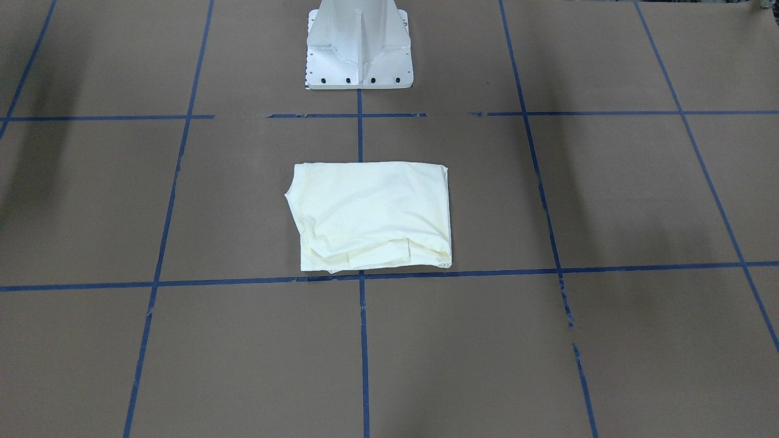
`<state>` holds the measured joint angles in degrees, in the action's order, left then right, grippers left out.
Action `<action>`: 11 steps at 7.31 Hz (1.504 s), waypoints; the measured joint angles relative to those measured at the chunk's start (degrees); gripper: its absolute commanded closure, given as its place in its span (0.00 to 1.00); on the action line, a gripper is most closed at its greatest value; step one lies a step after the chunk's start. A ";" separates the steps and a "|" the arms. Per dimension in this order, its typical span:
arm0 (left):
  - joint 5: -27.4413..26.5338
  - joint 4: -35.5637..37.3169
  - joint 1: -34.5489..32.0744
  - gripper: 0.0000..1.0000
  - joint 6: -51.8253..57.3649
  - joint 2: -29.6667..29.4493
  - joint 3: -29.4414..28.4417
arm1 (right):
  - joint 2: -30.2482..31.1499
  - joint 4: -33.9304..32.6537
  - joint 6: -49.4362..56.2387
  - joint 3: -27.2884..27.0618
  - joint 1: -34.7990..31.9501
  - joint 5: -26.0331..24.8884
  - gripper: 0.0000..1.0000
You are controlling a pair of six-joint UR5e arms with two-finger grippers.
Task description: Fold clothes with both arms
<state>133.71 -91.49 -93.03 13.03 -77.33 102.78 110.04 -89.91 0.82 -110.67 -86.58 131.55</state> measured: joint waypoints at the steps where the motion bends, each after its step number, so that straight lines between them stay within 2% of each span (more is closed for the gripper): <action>1: 0.18 0.32 0.03 0.00 -0.09 -0.03 -0.18 | 0.13 0.10 -0.02 0.09 -0.01 0.02 0.00; 5: 1.12 0.72 0.10 0.00 -4.50 -0.06 0.00 | 0.34 0.10 -0.03 0.23 -0.01 -0.04 0.00; 11: 1.25 -0.18 0.12 0.00 -4.94 -0.53 0.47 | 0.27 0.17 0.68 0.11 0.01 0.11 0.00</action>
<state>134.96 -91.66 -92.91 8.09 -77.87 103.24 110.31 -89.73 1.51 -110.56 -86.57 131.66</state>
